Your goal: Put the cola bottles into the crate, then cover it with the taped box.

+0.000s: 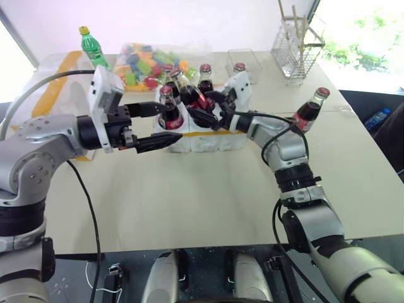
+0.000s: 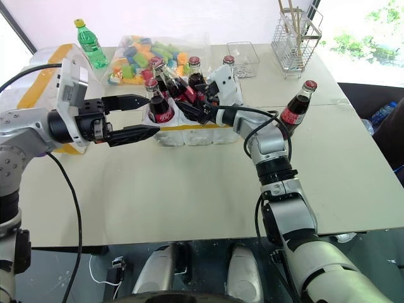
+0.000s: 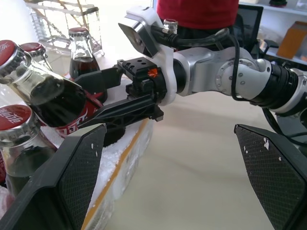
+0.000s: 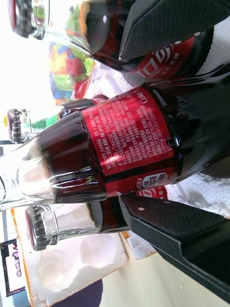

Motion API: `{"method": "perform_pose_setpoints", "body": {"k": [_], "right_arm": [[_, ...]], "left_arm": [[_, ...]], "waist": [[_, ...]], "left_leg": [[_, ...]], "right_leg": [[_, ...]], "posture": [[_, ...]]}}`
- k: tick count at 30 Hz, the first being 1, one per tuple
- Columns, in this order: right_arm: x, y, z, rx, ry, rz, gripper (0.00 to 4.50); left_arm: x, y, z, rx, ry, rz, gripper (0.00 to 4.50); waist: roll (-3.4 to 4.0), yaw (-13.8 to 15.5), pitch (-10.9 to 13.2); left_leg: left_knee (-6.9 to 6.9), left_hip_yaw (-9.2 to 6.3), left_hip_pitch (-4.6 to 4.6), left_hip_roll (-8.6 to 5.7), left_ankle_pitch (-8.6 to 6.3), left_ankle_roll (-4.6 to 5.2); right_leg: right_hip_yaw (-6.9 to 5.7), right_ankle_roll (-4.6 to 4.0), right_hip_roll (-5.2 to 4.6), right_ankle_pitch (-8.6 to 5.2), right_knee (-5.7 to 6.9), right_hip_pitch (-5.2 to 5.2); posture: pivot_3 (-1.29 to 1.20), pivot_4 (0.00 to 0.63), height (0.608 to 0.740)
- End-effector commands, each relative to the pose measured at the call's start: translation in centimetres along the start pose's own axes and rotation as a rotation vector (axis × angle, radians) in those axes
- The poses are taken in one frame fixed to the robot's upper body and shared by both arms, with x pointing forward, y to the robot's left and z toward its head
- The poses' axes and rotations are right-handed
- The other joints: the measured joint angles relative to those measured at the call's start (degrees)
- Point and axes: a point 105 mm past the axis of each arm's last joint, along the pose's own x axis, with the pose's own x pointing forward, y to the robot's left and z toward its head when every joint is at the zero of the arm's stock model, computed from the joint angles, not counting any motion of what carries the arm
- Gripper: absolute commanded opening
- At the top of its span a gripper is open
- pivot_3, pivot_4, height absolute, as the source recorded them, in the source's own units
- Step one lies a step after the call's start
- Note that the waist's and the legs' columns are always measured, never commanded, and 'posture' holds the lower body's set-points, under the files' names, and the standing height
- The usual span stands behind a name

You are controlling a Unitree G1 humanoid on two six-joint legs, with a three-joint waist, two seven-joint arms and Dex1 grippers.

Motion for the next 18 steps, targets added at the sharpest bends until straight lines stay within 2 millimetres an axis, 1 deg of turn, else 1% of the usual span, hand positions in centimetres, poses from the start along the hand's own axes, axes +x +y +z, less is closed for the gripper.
{"method": "perform_pose_setpoints", "body": {"k": [1, 2, 3, 5, 7, 8, 9, 12, 15, 18], "right_arm": [[1.0, 1.0, 2.0, -0.118, 0.005, 0.045, 4.48], [1.1, 1.1, 2.1, -0.132, 0.012, 0.045, 4.48], [1.3, 0.9, 2.3, -0.137, 0.019, 0.04, 4.25], [1.5, 0.8, 2.6, -0.139, 0.027, 0.036, 3.66], [1.5, 0.7, 2.9, -0.151, 0.026, 0.036, 2.79], [1.6, 0.7, 3.2, -0.155, 0.017, 0.037, 2.62], [1.5, 0.7, 3.4, -0.157, 0.011, 0.038, 2.62], [1.1, 1.4, 5.2, -0.119, -0.085, 0.076, 2.62], [0.4, 1.1, 6.5, -0.034, -0.177, 0.063, 2.62], [-0.2, 0.4, 6.4, 0.008, -0.2, 0.011, 2.62]], "left_arm": [[0.1, -0.4, 1.0, 0.044, -0.023, -0.017, 4.5], [0.1, -0.4, 1.0, 0.044, -0.023, -0.017, 4.5], [0.1, -0.4, 0.9, 0.043, -0.023, -0.017, 4.5], [0.1, -0.4, 0.9, 0.042, -0.024, -0.015, 4.5], [0.0, -0.4, 0.8, 0.041, -0.025, -0.013, 4.5], [0.0, -0.4, 0.8, 0.039, -0.026, -0.012, 4.5], [0.0, -0.4, 0.7, 0.039, -0.026, -0.011, 4.5], [-0.1, -0.4, 0.5, 0.036, -0.024, -0.006, 4.5], [-0.1, -0.4, 0.5, 0.036, -0.025, -0.006, 4.5], [0.0, -0.3, 0.5, 0.036, -0.027, -0.009, 4.5]], "waist": [[0.0, -0.1, 0.0], [0.0, -0.1, 0.0], [0.0, -0.1, 0.0], [0.0, -0.1, 0.0], [0.0, -0.1, 0.0], [0.0, -0.1, 0.0], [0.0, -0.2, 0.0], [0.01, -0.3, 0.0], [-0.01, -0.2, 0.0], [-0.01, -0.2, 0.0]], "left_leg": [[0.0, 0.0, 0.0, 0.0, 0.0, 0.0], [0.0, 0.0, 0.0, 0.0, 0.0, 0.0], [0.0, 0.0, 0.0, 0.01, 0.0, 0.0], [0.0, 0.0, -0.01, 0.02, 0.0, 0.0], [0.0, 0.0, -0.01, 0.04, 0.0, 0.0], [-0.01, 0.01, 0.0, 0.05, 0.0, 0.0], [-0.01, 0.01, -0.01, 0.04, 0.0, 0.0], [-0.04, 0.03, -0.01, 0.03, 0.0, 0.0], [-0.07, 0.04, -0.04, 0.04, 0.0, 0.0], [-0.09, 0.05, -0.05, 0.03, 0.0, 0.0]], "right_leg": [[0.0, 0.0, 0.0, 0.0, 0.0, 0.0], [0.0, 0.0, 0.0, 0.0, 0.0, -0.01], [0.0, 0.0, 0.0, 0.0, 0.0, -0.02], [0.01, 0.0, 0.0, 0.0, 0.0, -0.03], [0.01, 0.0, 0.0, 0.0, 0.0, -0.03], [0.01, 0.0, 0.0, 0.0, 0.0, -0.02], [0.0, 0.0, 0.01, 0.0, 0.0, -0.02], [0.01, 0.0, 0.02, 0.0, 0.0, -0.05], [0.01, 0.0, 0.02, 0.0, 0.01, -0.08], [0.01, 0.0, 0.02, 0.0, 0.0, -0.08]], "posture": [[0.0, 0.15, 0.736], [0.0, 0.15, 0.736], [0.0, 0.15, 0.736], [0.0, 0.15, 0.736], [0.0, 0.15, 0.736], [0.0, 0.15, 0.736], [0.0, 0.15, 0.736], [0.0, 0.15, 0.736], [0.0, 0.15, 0.736], [0.0, 0.15, 0.736]]}}
